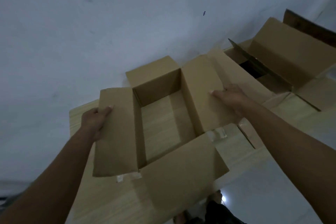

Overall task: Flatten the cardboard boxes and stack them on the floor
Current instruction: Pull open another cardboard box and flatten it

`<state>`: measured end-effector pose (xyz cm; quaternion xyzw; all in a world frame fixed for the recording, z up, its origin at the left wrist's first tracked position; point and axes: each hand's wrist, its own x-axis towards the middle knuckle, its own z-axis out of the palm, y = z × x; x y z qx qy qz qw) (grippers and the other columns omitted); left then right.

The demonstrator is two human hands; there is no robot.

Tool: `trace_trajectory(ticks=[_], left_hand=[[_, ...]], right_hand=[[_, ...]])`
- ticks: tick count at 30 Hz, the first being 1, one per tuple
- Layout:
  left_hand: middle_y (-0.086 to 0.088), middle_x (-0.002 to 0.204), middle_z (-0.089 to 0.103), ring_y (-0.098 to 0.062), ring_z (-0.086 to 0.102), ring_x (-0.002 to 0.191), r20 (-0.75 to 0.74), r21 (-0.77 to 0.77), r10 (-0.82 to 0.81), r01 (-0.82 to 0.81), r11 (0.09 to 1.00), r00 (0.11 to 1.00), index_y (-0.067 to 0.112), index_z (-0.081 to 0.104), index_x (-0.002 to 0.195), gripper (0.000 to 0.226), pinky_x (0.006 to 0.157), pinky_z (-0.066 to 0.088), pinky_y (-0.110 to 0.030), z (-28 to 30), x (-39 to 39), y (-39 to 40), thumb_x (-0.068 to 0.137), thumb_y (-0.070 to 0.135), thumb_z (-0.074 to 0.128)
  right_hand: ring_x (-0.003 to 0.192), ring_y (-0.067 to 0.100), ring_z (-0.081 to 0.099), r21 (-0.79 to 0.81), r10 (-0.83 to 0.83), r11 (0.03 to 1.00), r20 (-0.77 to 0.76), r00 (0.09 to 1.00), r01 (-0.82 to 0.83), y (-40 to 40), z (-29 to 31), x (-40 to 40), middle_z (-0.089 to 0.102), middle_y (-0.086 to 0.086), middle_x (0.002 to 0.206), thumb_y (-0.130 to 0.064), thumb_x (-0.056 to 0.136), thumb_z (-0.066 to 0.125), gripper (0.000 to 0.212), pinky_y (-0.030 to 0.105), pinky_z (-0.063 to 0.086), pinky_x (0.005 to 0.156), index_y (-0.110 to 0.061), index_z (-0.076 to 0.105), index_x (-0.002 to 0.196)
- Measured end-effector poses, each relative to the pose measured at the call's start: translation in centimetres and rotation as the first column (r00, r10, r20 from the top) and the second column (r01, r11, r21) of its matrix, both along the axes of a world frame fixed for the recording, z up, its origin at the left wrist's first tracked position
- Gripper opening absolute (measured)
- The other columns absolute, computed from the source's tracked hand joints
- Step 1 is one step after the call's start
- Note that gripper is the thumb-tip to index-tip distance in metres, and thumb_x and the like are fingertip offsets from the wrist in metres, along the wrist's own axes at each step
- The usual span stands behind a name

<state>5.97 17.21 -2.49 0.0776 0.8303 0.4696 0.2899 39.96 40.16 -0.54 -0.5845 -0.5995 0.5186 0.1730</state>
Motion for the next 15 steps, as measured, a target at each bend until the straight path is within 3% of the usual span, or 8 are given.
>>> trace_trajectory(ticks=[3,7,9,12,15], left_hand=[[-0.016,0.105,0.073,-0.031,0.071,0.085,0.119,0.037,-0.185,0.182,0.983,0.976,0.011,0.068,0.113,0.029,0.069,0.058,-0.038,2.4,0.3,-0.1,0.094,0.032,0.064],[-0.015,0.108,0.073,-0.031,0.072,0.095,0.232,0.123,-0.390,0.371,0.920,0.891,0.013,0.063,0.121,0.034,0.075,0.059,-0.039,5.4,3.0,-0.4,0.101,0.038,0.049],[-0.011,0.106,0.073,-0.028,0.072,0.091,0.165,0.096,-0.464,0.454,0.886,0.870,0.020,0.064,0.118,0.033,0.069,0.060,-0.035,6.2,5.3,-0.6,0.101,0.043,0.048],[-0.001,0.108,0.074,-0.024,0.071,0.097,0.059,0.075,-0.536,0.531,0.844,0.842,0.027,0.069,0.120,0.035,0.090,0.056,-0.044,6.1,8.8,-0.9,0.098,0.048,0.052],[0.006,0.098,0.076,-0.018,0.073,0.092,-0.018,0.076,-0.582,0.582,0.810,0.813,0.033,0.073,0.111,0.028,0.089,0.056,-0.039,5.4,12.2,-1.1,0.099,0.044,0.051]], right_hand=[[0.104,0.028,0.066,-0.105,0.069,0.990,-0.175,0.982,-0.089,-1.1,1.1,-1.5,0.067,0.009,0.120,-0.028,0.103,0.055,0.035,0.044,0.055,0.092,-0.011,0.059,0.133],[0.104,0.029,0.065,-0.041,0.127,0.990,-0.159,0.979,-0.135,-2.9,2.2,-4.5,0.067,0.009,0.118,-0.036,0.106,0.043,0.037,0.046,0.056,0.090,-0.015,0.059,0.131],[0.108,0.030,0.062,-0.076,0.125,0.987,-0.167,0.978,-0.139,-4.0,2.3,-6.3,0.062,0.009,0.128,-0.041,0.106,0.039,0.043,0.041,0.058,0.076,-0.017,0.054,0.138],[0.106,0.031,0.063,-0.124,0.065,0.988,-0.231,0.971,-0.096,-5.5,2.0,-8.7,0.059,0.010,0.132,-0.041,0.105,0.036,0.043,0.032,0.058,0.055,-0.018,0.050,0.139],[0.098,0.029,0.064,-0.161,0.053,0.982,-0.269,0.962,-0.099,-7.1,2.2,-10.3,0.059,0.007,0.121,-0.044,0.105,0.037,0.041,0.036,0.061,0.057,-0.014,0.049,0.132]])
